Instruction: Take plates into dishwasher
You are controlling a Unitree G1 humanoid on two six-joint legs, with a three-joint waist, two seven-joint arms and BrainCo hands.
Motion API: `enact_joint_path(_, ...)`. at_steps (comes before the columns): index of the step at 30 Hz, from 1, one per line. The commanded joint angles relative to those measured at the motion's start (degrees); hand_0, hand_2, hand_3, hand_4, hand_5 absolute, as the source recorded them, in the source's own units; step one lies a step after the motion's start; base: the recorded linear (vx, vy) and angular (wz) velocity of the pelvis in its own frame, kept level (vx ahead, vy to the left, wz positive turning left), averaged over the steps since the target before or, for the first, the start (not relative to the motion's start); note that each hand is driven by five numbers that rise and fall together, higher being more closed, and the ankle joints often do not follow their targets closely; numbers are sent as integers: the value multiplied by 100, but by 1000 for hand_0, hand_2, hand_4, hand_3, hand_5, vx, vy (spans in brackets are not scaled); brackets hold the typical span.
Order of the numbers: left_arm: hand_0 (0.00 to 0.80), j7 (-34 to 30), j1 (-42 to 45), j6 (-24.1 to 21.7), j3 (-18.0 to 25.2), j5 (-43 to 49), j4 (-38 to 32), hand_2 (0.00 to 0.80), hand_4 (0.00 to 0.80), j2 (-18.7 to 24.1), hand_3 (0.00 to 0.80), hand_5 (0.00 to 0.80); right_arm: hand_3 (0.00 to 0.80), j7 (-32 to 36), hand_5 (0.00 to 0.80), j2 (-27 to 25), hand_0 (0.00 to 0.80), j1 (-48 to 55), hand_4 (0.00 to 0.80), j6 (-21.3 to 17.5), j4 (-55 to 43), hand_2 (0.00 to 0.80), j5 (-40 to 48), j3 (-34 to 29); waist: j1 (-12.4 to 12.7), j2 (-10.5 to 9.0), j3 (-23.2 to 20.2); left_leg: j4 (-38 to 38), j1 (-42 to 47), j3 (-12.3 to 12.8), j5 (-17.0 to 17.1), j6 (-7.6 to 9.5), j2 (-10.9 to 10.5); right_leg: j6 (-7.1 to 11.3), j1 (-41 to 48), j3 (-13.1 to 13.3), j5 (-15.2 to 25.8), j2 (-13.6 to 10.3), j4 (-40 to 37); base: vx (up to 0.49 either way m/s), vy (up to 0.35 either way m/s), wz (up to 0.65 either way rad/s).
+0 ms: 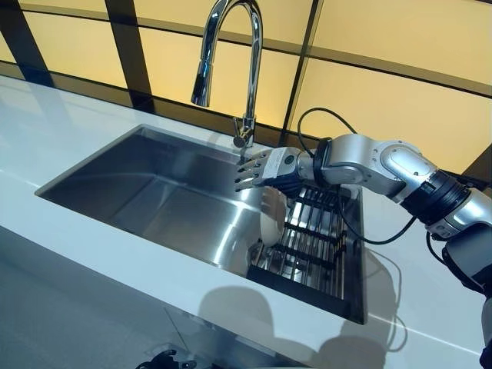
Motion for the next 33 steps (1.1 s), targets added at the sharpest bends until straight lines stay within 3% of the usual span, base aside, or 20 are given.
enact_joint_path(1, 0, 52, -378, -53, -137, 103, 345, 0, 0, 123, 0, 0, 0, -54, 0, -362, 0, -201, 0, 146, 244, 0, 289, 238, 100, -369, 33, -55, -142, -42, 62, -17, -100, 471, 377, -213, -150, -457, 32, 0, 0, 0)
enact_joint_path(15, 0, 60, -355, -17, -97, 92, 291, 0, 0, 162, 0, 0, 0, -67, 0, -379, 0, -49, 0, -106, 726, 0, 240, 257, 63, -353, 73, -47, -118, -8, 70, -17, -88, 467, 387, -181, -146, -463, 58, 0, 0, 0)
enact_joint_path(33, 0, -8, -397, -24, -158, 130, 248, 0, 0, 184, 0, 0, 0, 141, 0, -248, 0, 149, 0, -104, 699, 0, 223, 256, 120, -351, 141, -26, -160, -47, 78, -14, -87, 469, 367, -191, -138, -454, 51, 0, 0, 0)
